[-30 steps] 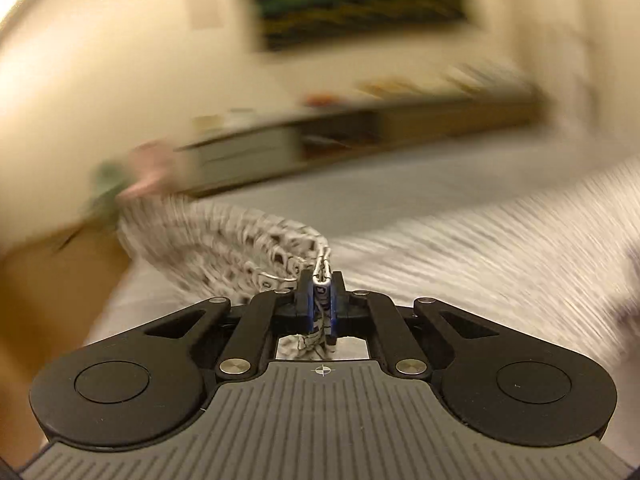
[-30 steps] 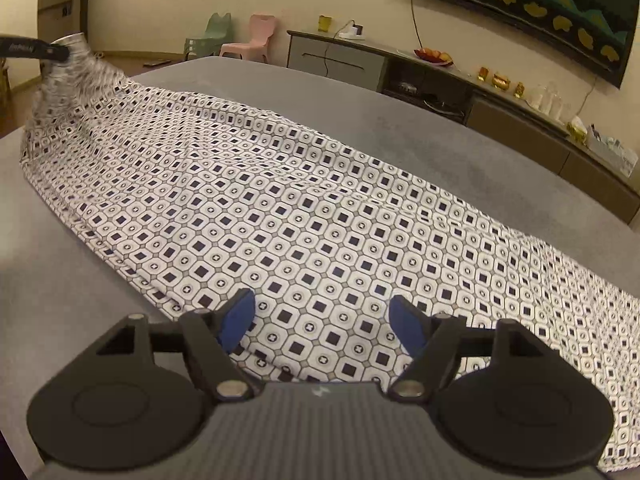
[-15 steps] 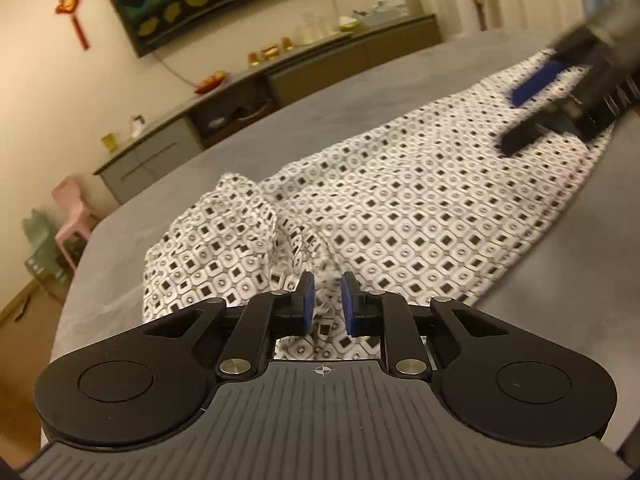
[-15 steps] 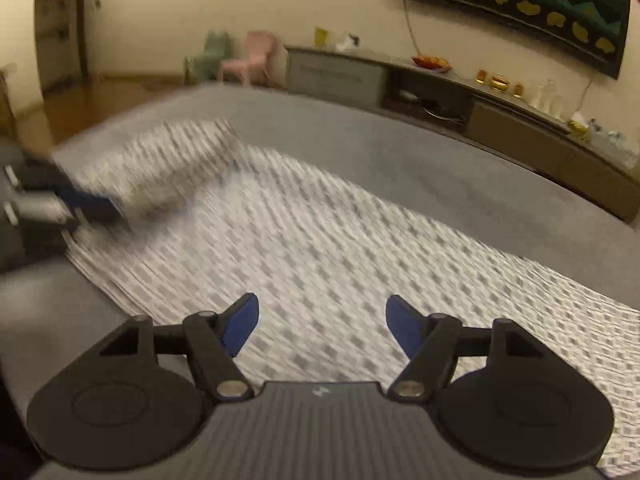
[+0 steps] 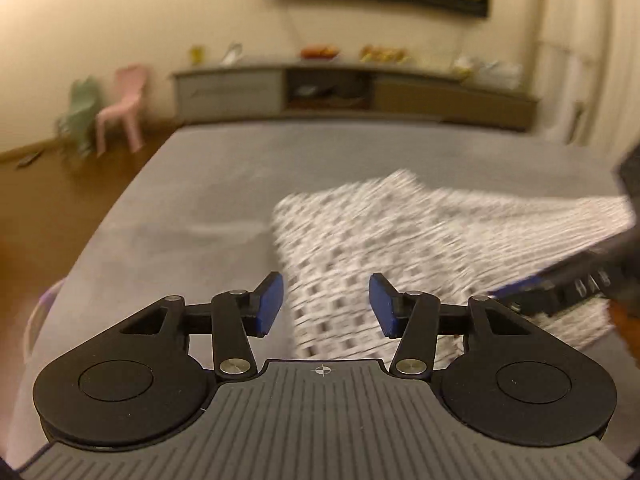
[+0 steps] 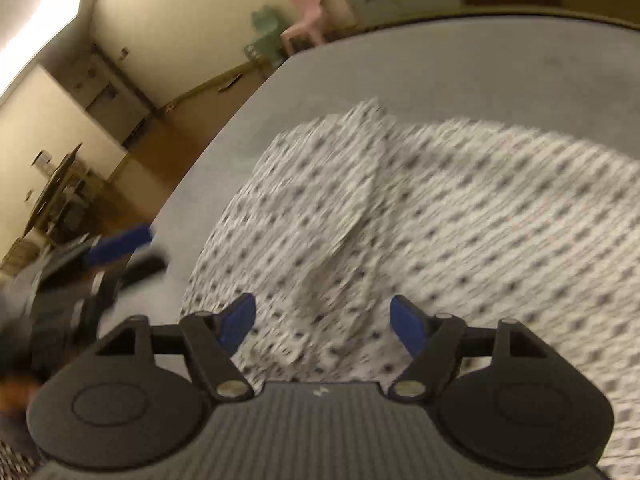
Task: Fold clothes
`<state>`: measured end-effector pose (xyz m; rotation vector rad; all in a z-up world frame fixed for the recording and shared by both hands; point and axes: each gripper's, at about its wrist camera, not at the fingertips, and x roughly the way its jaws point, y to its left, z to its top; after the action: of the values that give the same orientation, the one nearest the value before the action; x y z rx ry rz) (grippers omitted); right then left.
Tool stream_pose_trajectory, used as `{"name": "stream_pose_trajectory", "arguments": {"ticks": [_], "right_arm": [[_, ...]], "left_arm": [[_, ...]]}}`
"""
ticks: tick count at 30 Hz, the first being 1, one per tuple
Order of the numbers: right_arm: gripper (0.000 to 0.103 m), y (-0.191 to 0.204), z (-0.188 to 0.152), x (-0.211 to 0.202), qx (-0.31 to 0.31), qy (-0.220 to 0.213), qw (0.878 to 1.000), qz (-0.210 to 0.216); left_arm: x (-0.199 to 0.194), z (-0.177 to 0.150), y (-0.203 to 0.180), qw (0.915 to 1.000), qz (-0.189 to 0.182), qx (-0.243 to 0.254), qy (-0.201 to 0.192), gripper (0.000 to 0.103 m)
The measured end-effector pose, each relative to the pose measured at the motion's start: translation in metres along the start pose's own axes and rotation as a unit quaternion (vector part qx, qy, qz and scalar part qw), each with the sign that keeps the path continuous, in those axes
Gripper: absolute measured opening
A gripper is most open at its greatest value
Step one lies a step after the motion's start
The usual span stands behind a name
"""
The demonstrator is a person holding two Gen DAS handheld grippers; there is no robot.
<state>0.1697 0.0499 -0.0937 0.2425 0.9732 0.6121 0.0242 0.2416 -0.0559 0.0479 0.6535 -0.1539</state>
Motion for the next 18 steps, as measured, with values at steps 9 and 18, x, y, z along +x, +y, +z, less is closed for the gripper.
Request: {"name": "stream_pose_trajectory", "arguments": {"ticks": [9, 18], "right_arm": [[0.006, 0.011, -0.033, 0.004, 0.053, 0.002, 0.999, 0.006], [0.006, 0.022, -0.046, -0.008, 0.010, -0.024, 0.998, -0.049]], "left_arm": [[0.033, 0.016, 0.002, 0.9988, 0.025, -0.038, 0.017, 0.036], [0.080, 0.010, -0.016, 0.9944, 0.067, 0.015, 0.080, 0.038]]}}
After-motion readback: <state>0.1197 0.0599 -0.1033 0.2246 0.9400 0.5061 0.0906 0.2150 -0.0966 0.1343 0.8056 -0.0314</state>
